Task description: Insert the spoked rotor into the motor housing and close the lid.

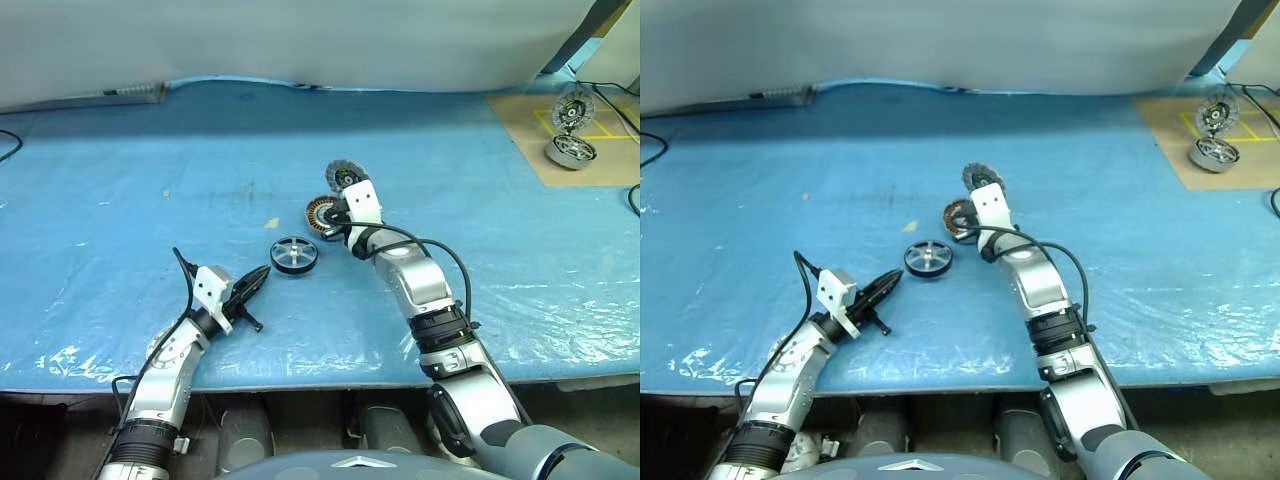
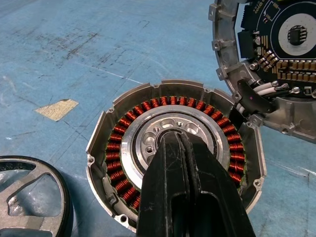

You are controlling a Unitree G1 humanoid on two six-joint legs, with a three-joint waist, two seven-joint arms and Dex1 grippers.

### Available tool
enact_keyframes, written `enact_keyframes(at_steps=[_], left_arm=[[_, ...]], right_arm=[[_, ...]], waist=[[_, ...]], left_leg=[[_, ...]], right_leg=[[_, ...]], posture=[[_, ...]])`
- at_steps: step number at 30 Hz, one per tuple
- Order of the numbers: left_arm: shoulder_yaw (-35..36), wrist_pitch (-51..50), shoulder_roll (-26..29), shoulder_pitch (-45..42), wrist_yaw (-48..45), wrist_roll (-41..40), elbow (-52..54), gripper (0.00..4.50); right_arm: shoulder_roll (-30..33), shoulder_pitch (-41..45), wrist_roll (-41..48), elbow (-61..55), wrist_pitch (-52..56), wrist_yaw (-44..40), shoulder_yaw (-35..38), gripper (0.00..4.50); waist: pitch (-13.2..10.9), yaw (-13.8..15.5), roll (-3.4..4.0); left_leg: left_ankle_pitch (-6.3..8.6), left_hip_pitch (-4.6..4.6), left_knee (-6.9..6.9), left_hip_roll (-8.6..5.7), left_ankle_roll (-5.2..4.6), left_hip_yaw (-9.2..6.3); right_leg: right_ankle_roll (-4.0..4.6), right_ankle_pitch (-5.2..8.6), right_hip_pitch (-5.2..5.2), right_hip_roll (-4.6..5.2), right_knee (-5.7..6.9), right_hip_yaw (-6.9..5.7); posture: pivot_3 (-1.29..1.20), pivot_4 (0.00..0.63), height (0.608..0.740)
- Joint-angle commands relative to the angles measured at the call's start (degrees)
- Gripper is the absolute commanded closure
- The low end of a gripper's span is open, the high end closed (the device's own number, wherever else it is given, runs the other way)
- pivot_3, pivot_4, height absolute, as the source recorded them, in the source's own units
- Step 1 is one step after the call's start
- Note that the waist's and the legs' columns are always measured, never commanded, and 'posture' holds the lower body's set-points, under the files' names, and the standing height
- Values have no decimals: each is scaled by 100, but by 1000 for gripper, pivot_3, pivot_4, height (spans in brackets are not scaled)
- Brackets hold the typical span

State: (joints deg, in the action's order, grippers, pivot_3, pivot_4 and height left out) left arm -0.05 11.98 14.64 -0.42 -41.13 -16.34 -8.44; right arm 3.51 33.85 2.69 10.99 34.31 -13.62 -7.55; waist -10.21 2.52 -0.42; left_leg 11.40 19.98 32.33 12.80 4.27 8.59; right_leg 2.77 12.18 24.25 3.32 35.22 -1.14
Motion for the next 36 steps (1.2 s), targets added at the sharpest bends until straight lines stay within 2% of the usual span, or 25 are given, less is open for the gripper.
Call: enact_keyframes(at_steps=[1,11,21,36], left_arm=[[2,83,14,-12,-55,-31,91,4500],[41,223,4,-11,-152,-32,-126,4500],[4,296,-27,59,-144,-24,-144,4500],[-26,313,-82,17,-117,-2,-197,4500]], right_arm=[[7,5,1,-123,110,-101,-73,4472],[-68,71,-32,47,-22,-307,-235,4472],[-111,324,-155,561,-363,-113,-125,4472],[220,-463,44,-720,-39,-676,-243,4472]], waist=[[0,0,0],[0,-15,0],[1,-16,1],[1,-2,1]], left_leg=[[0,0,0,0,0,0],[0,-1,-1,1,0,1],[0,-1,-1,1,0,3],[0,-1,-3,0,0,3]], right_leg=[[0,0,0,0,0,0],[0,0,0,-1,0,1],[0,0,0,-1,2,3],[0,0,-1,0,-2,3]], posture=[[0,150,740],[0,150,740],[0,150,740],[0,150,740]])
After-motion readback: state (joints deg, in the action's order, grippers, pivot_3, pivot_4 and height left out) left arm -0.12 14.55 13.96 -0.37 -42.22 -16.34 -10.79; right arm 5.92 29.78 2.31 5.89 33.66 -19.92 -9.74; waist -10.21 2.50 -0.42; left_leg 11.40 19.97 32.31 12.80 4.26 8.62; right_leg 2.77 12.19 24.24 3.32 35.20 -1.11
